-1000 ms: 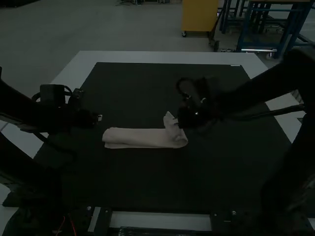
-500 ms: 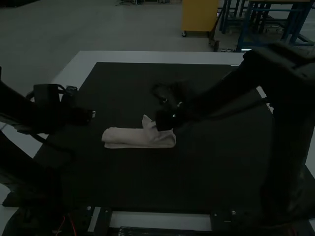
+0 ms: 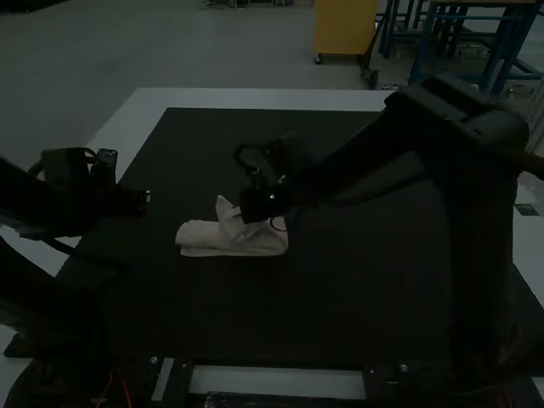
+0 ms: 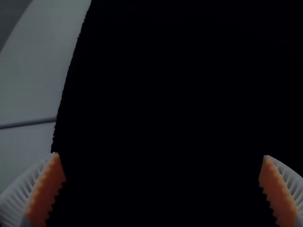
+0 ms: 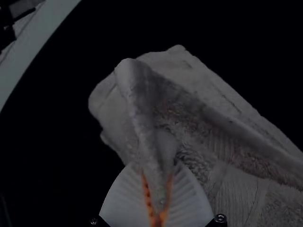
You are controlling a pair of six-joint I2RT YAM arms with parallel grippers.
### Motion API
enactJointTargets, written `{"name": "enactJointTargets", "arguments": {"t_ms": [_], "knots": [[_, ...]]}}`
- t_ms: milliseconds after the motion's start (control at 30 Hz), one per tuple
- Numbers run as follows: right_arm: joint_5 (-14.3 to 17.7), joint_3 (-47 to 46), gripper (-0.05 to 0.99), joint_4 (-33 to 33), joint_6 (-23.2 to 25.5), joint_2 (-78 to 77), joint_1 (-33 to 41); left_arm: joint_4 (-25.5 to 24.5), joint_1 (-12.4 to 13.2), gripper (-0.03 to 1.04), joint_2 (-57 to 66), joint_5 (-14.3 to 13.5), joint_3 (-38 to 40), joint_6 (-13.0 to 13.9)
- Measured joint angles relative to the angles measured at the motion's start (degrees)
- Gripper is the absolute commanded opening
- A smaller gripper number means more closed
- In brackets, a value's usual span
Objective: Fold the towel.
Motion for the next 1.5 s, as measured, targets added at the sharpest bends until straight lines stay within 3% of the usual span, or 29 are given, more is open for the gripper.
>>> {"name": "enactJointTargets", "arguments": {"t_ms": [233, 767, 800, 933, 1033, 1100, 1233, 1267, 1300, 1367, 1400, 1500], "knots": [[-0.2, 3.9, -0.02, 0.2, 0.1, 3.4, 1.4, -0.1, 0.0, 0.97, -0.3, 0.0, 0.0, 0.0], [-0.2, 11.4, -0.02, 1.2, 1.0, 9.9, 3.2, -0.2, 2.8, 0.97, -0.3, 0.0, 0.0, 1.7], [-0.2, 11.6, 0.03, 1.3, 1.2, 10.1, 3.2, -0.2, 3.0, 0.97, -0.3, 0.0, 0.0, 1.8], [-0.2, 13.1, 0.46, 1.5, 3.1, 10.7, 3.2, 0.0, 3.6, 0.97, -0.3, 0.0, -0.1, 2.2], [-0.2, 14.0, 0.66, 1.5, 4.2, 10.7, 3.2, 0.3, 3.6, 0.97, -0.3, 0.0, -1.0, 2.2], [-0.2, 14.7, 0.73, 1.5, 4.6, 10.7, 3.3, 0.3, 3.6, 0.97, -0.3, 0.0, -1.5, 2.2], [-0.8, 15.9, 0.71, 1.5, 5.0, 10.6, 3.3, 0.5, 3.6, 0.97, -0.3, 0.0, -1.5, 2.2], [-0.9, 15.9, 0.65, 1.4, 5.0, 10.5, 3.3, 0.6, 3.6, 0.97, -0.3, 0.0, -1.5, 2.2], [-1.0, 15.9, 0.51, 1.4, 5.0, 10.3, 3.3, 0.6, 3.6, 0.97, -0.3, 0.0, -1.5, 2.2], [-1.7, 15.7, 0.11, 1.8, 5.1, 9.8, 3.3, 0.7, 3.6, 0.97, -0.3, 0.0, -1.5, 2.2], [-2.0, 15.3, -0.03, 2.6, 5.1, 9.2, 3.2, 0.7, 3.6, 0.97, -0.3, 0.0, -1.5, 2.2], [-2.8, 12.5, -0.02, 5.5, 5.1, 7.0, 2.7, 0.7, 3.6, 0.97, -0.3, 0.0, -1.5, 2.2]]}}
